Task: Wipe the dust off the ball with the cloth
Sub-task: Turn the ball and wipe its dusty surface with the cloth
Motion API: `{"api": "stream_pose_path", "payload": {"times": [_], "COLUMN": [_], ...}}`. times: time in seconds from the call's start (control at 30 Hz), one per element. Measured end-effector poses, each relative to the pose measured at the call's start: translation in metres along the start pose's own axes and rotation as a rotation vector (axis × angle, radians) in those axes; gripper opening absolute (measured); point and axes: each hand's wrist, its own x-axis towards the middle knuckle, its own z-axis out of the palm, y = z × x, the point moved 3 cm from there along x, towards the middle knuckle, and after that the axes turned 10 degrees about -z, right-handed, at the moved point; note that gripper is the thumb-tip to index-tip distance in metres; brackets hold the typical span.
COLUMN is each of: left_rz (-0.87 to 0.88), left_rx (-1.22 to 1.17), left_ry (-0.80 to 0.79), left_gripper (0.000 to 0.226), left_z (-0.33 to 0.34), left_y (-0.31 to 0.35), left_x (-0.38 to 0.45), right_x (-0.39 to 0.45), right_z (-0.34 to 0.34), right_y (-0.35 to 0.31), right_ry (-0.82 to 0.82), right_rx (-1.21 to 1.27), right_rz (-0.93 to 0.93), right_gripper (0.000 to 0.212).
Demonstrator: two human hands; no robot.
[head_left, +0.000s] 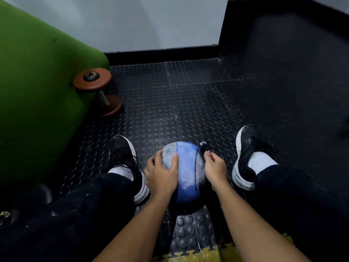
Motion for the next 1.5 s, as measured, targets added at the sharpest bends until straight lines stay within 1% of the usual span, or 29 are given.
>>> {"api": "stream_pose_path", "payload": {"times": [0.07,0.1,0.13,0.2,0.27,0.3,0.37,0.43,0.47,0.53,0.6,0.63,0.7,0.73,0.77,0.8,0.83,0.9,0.93,1.0,1.07,1.13,1.17,1.23,1.3,1.33,1.4,1.47,1.5], "left_rz": [-0.032,0.008,0.091,0.263,0.296,0.289,0.269,0.259,0.256,0.253,0.249,0.246,0.225,0.213,0.206,0.199,0.193,0.19,0.192,0.197,0.192,0.173,0.17,0.169,0.157,0.15,0.144,0.161,0.169], "left_rx": [0.048,0.074,0.092,0.089,0.049,0.017,-0.04,-0.067,-0.068,-0.07,-0.075,-0.071,-0.057,-0.053,-0.054,-0.062,-0.072,-0.081,-0.074,-0.069,-0.072,-0.061,-0.056,-0.063,-0.069,-0.072,-0.079,-0.079,-0.073], "left_ry": [0.029,0.029,0.005,-0.131,-0.289,-0.314,-0.295,-0.279,-0.275,-0.278,-0.293,-0.292,-0.284,-0.28,-0.274,-0.266,-0.261,-0.255,-0.253,-0.263,-0.268,-0.253,-0.246,-0.23,-0.216,-0.217,-0.228,-0.228,-0.222], "left_gripper": [0.065,0.065,0.067,0.071,0.075,0.079,0.083,0.077,0.071,0.068,0.079,0.084,0.086,0.086,0.085,0.083,0.08,0.068,0.065,0.068,0.08,0.084,0.082,0.072,0.064,0.062,0.061,0.061,0.061], "left_z": [-0.01,-0.015,-0.018,-0.017,-0.01,-0.006,0.0,0.003,0.002,0.001,0.001,0.001,0.002,0.002,0.003,0.002,0.002,0.001,0.0,0.0,0.001,0.004,0.005,0.005,0.002,0.001,-0.001,-0.002,-0.001], "left_y": [0.005,0.006,0.007,0.007,0.006,0.006,0.009,0.013,0.013,0.011,0.008,0.007,0.006,0.006,0.007,0.008,0.008,0.009,0.008,0.007,0.007,0.008,0.009,0.011,0.01,0.009,0.006,0.007,0.007], "left_x": [0.011,0.02,0.028,0.043,0.049,0.05,0.051,0.054,0.055,0.054,0.051,0.05,0.049,0.049,0.05,0.05,0.052,0.055,0.055,0.055,0.051,0.048,0.047,0.046,0.048,0.049,0.049,0.047,0.046], "right_x": [0.006,0.008,0.011,0.017,0.019,0.017,0.001,-0.03,-0.047,-0.07,-0.067,-0.055,-0.025,-0.012,-0.004,-0.002,-0.006,-0.031,-0.045,-0.064,-0.062,-0.046,-0.036,-0.024,-0.028,-0.034,-0.046,-0.043,-0.035], "right_z": [0.0,0.001,0.003,0.006,0.008,0.007,0.005,0.009,0.013,0.019,0.021,0.019,0.013,0.012,0.012,0.012,0.011,0.012,0.015,0.017,0.014,0.012,0.01,0.007,0.01,0.012,0.016,0.015,0.013], "right_y": [-0.006,-0.006,-0.006,-0.004,-0.001,-0.001,-0.002,0.002,0.006,0.015,0.022,0.023,0.021,0.019,0.013,0.005,-0.003,-0.009,0.0,0.026,0.041,0.04,0.035,0.016,-0.002,-0.004,0.005,0.018,0.023], "right_ry": [-0.057,-0.082,-0.101,-0.129,-0.12,-0.086,0.056,0.195,0.235,0.288,0.313,0.321,0.282,0.23,0.179,0.162,0.173,0.217,0.24,0.297,0.337,0.322,0.31,0.282,0.26,0.257,0.263,0.299,0.325], "right_rx": [-0.046,-0.068,-0.082,-0.087,-0.095,-0.099,-0.087,-0.051,-0.037,-0.045,-0.058,-0.05,-0.051,-0.076,-0.088,-0.084,-0.065,-0.045,-0.051,-0.073,-0.015,0.023,0.031,0.055,0.043,0.023,-0.005,-0.056,-0.077], "right_rz": [-0.091,-0.132,-0.163,-0.191,-0.193,-0.204,-0.289,-0.441,-0.48,-0.478,-0.41,-0.337,-0.132,-0.054,-0.04,-0.103,-0.215,-0.446,-0.497,-0.439,-0.267,-0.125,-0.101,-0.182,-0.341,-0.416,-0.505,-0.463,-0.378], "right_gripper": [0.036,0.036,0.034,0.029,0.028,0.026,0.027,0.036,0.041,0.047,0.051,0.054,0.055,0.05,0.043,0.037,0.035,0.039,0.044,0.057,0.071,0.063,0.058,0.053,0.044,0.04,0.041,0.048,0.052]}}
